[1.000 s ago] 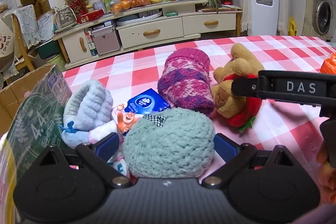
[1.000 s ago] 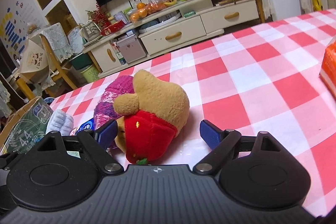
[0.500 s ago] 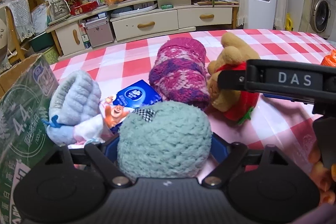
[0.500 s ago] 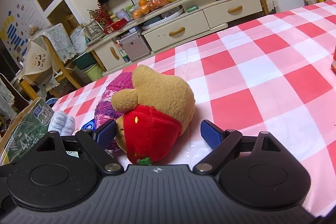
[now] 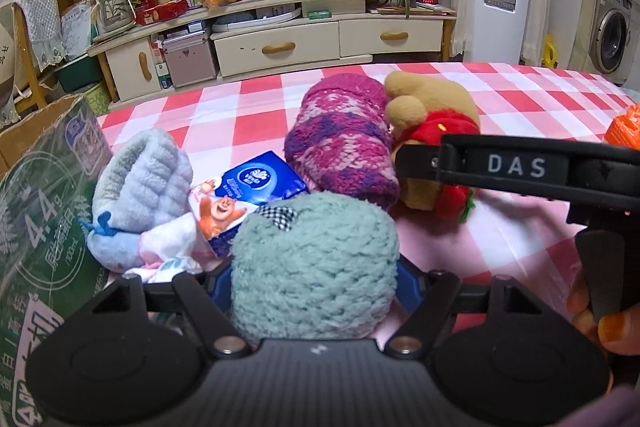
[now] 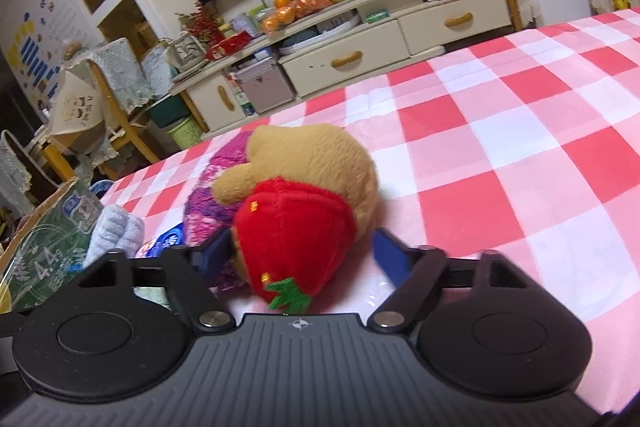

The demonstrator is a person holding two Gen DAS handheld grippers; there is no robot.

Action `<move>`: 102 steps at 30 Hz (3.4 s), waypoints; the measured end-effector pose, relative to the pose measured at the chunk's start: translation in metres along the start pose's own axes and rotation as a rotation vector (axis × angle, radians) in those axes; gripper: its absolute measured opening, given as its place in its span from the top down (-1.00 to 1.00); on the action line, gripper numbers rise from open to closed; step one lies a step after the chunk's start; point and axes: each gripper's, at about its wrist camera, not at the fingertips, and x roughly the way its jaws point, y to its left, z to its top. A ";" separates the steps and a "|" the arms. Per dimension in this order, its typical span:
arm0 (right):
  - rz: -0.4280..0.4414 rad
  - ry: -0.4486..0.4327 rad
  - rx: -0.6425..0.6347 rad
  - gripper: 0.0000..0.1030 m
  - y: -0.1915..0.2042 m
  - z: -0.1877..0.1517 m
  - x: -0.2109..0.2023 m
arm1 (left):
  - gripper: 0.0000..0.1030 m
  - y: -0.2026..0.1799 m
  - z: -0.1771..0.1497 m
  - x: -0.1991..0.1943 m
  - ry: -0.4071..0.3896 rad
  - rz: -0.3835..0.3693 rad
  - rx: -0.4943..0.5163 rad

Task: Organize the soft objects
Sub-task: 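Grasp the teal knit ball with the left gripper while the right grasps the teddy bear, then carry the teal knit ball and teddy bear over the cardboard box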

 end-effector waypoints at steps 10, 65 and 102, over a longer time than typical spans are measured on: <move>-0.011 -0.006 -0.061 -0.43 0.000 0.002 -0.009 | -0.42 0.006 -0.001 -0.009 0.017 -0.070 -0.068; 0.031 -0.158 -0.362 -0.38 0.083 -0.013 -0.042 | -0.42 0.132 -0.001 -0.120 -0.279 -0.143 -0.350; 0.286 -0.007 -0.678 -0.41 0.200 -0.024 0.015 | -0.44 0.273 -0.025 -0.117 -0.260 0.174 -0.646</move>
